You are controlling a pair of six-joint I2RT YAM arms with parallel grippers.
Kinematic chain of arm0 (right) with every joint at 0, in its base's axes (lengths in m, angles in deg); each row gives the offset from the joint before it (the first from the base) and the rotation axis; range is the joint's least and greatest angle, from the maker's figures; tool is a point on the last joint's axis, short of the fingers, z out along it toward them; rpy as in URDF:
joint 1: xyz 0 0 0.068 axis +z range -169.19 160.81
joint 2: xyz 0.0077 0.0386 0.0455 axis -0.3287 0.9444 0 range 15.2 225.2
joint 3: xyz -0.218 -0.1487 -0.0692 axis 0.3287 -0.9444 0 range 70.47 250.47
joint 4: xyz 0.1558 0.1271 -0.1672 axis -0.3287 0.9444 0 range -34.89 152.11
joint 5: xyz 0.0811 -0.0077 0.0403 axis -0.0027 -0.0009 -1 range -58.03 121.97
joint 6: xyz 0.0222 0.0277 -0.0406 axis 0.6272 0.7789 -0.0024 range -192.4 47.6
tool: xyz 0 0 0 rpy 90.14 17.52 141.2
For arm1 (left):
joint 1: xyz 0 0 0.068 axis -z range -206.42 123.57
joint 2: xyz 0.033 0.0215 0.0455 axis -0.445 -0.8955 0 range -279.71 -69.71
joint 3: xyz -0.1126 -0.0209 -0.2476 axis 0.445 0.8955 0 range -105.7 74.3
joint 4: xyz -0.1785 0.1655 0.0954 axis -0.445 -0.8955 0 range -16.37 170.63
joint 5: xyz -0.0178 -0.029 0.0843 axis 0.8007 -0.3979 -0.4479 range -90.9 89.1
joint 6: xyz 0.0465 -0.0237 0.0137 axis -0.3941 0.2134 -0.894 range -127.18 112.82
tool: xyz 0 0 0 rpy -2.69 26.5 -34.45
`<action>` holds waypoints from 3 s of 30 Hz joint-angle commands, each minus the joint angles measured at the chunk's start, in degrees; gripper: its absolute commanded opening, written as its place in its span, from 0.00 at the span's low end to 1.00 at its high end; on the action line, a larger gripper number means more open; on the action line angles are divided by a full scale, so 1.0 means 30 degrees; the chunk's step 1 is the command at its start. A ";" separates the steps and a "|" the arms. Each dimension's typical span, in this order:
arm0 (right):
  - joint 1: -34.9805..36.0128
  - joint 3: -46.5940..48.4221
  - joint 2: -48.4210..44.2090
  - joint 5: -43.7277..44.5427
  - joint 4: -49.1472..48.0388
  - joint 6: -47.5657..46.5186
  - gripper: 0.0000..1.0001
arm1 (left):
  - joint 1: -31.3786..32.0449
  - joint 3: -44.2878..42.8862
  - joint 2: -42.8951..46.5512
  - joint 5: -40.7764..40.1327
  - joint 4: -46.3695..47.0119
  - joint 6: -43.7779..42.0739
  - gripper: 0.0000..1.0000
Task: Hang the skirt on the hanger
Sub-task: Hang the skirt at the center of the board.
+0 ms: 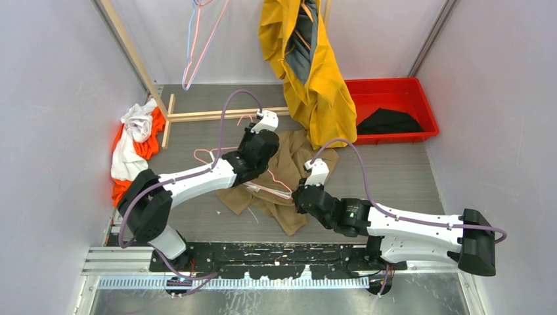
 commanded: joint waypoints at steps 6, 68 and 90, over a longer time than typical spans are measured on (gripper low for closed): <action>0.0097 0.1166 -0.0426 0.0225 -0.0040 0.1270 0.02 | 0.0945 0.1536 0.0839 -0.3077 0.7376 -0.3100 0.00; -0.0974 0.1493 -0.4050 0.0001 0.3368 0.2826 0.03 | 0.1947 0.3471 0.4645 0.4353 1.3371 -0.6465 0.00; -0.1815 0.2375 -0.4192 -0.3760 0.3069 0.0094 0.03 | -0.3578 0.3253 0.6792 1.8063 0.6685 0.1427 0.00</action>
